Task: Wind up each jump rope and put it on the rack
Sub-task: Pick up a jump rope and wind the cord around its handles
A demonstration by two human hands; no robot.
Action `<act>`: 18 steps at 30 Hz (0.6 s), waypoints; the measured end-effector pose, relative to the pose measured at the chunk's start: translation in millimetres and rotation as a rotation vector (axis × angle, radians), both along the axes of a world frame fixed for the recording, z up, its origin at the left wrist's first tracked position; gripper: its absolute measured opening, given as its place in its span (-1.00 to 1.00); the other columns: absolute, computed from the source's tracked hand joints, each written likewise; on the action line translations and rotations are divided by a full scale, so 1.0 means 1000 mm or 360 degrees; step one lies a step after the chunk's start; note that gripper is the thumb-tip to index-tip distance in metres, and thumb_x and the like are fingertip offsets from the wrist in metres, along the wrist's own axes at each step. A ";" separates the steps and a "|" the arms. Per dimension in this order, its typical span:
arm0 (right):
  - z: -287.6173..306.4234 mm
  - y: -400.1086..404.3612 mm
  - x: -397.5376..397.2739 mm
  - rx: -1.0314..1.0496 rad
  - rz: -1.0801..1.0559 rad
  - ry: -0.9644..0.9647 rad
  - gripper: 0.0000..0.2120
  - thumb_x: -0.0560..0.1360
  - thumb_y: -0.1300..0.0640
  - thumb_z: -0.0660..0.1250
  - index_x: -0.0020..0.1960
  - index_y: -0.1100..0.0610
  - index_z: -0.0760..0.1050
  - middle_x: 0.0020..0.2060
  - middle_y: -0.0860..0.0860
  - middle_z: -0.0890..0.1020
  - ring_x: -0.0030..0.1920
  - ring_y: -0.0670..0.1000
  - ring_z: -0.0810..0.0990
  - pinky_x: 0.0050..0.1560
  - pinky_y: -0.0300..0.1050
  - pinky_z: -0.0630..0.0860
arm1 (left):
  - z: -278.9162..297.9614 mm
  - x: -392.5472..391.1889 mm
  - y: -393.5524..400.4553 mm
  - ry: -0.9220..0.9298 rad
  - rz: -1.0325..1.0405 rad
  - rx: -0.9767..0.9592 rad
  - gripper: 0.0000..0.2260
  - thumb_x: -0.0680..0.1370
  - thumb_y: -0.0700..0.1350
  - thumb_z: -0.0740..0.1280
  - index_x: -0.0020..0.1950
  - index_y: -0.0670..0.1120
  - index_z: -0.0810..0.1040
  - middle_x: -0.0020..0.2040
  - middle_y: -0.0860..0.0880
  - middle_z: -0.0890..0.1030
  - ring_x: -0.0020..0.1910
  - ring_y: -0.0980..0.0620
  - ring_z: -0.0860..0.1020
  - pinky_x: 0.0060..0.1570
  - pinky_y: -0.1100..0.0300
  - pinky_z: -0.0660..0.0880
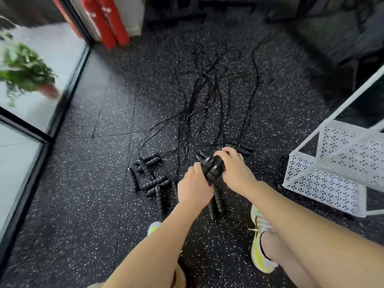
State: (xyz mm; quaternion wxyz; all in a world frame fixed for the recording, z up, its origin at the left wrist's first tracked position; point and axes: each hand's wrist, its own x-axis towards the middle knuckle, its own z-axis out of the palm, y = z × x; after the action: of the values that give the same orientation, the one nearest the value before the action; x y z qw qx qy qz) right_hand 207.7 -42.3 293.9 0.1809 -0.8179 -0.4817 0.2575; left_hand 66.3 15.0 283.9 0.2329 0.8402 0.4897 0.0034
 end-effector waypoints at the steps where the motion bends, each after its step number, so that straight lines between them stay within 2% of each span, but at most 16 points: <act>1: 0.014 -0.002 -0.003 0.0065 0.0023 -0.0013 -0.40 0.48 0.41 0.22 0.41 -0.05 0.34 0.45 -0.04 0.26 0.39 0.11 0.26 0.23 0.08 0.45 | 0.013 -0.003 -0.003 -0.0031 0.0001 0.0023 -0.58 0.50 -0.03 0.36 0.31 0.00 0.30 0.21 0.01 0.50 0.17 -0.11 0.55 0.00 -0.02 0.49; 5: 0.061 -0.007 -0.018 0.0360 -0.0054 -0.0039 -0.48 0.45 0.38 0.25 0.33 -0.02 0.43 0.26 0.01 0.50 0.27 0.10 0.45 0.25 0.07 0.45 | 0.062 -0.015 -0.012 -0.0225 0.0081 0.0094 -0.63 0.51 -0.04 0.35 0.25 0.01 0.31 0.17 0.02 0.48 0.13 -0.12 0.54 -0.03 0.00 0.46; 7: 0.082 -0.008 -0.023 0.0490 -0.0108 -0.0010 -0.51 0.47 0.36 0.27 0.32 -0.01 0.45 0.23 0.03 0.53 0.22 0.09 0.49 0.23 0.03 0.46 | 0.085 -0.019 -0.016 -0.0322 0.0148 0.0060 -0.65 0.51 -0.03 0.36 0.22 -0.01 0.33 0.16 0.00 0.48 0.12 -0.13 0.54 -0.04 0.01 0.44; 10: 0.105 -0.012 -0.028 0.0686 -0.0135 0.0088 -0.56 0.54 0.38 0.25 0.34 0.02 0.46 0.20 -0.03 0.52 0.24 0.02 0.45 0.26 -0.10 0.39 | 0.113 -0.023 -0.019 -0.0549 0.0259 0.0005 -0.72 0.50 -0.04 0.38 0.13 -0.05 0.38 0.10 -0.04 0.51 0.06 -0.16 0.54 -0.03 -0.01 0.48; 13: 0.114 -0.019 -0.030 0.0879 -0.0232 0.0185 -0.69 0.63 0.25 0.26 0.33 0.02 0.48 0.16 -0.11 0.55 0.21 -0.07 0.49 0.26 -0.19 0.38 | 0.122 -0.024 -0.023 -0.0729 0.0297 -0.0044 -0.76 0.48 -0.09 0.39 0.06 -0.05 0.40 0.02 -0.03 0.52 -0.06 -0.10 0.51 -0.10 0.01 0.48; 16: 0.113 -0.025 -0.028 0.0868 -0.0329 0.0326 -0.75 0.64 0.18 0.29 0.28 -0.04 0.51 0.12 -0.15 0.60 0.12 -0.17 0.54 0.13 -0.39 0.39 | 0.118 -0.020 -0.022 -0.0721 0.0245 -0.0055 -0.77 0.48 -0.05 0.39 0.02 0.00 0.37 -0.01 0.02 0.52 -0.07 -0.09 0.52 -0.09 -0.02 0.51; 18: 0.113 -0.025 -0.019 0.0815 -0.0393 0.0379 -0.77 0.63 0.16 0.30 0.23 -0.09 0.52 0.07 -0.21 0.62 0.06 -0.23 0.55 0.05 -0.42 0.39 | 0.116 -0.011 -0.015 -0.0633 0.0176 0.0002 -0.76 0.47 -0.05 0.39 0.01 0.02 0.35 -0.04 0.05 0.51 -0.09 -0.08 0.53 -0.13 -0.01 0.51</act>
State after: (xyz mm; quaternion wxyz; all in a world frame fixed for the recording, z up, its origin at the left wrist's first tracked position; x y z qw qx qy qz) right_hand 188.4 -67.1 406.7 0.4661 -0.7622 -0.4032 0.1979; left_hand 55.1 -0.3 399.9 0.3239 0.7949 0.4795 0.1823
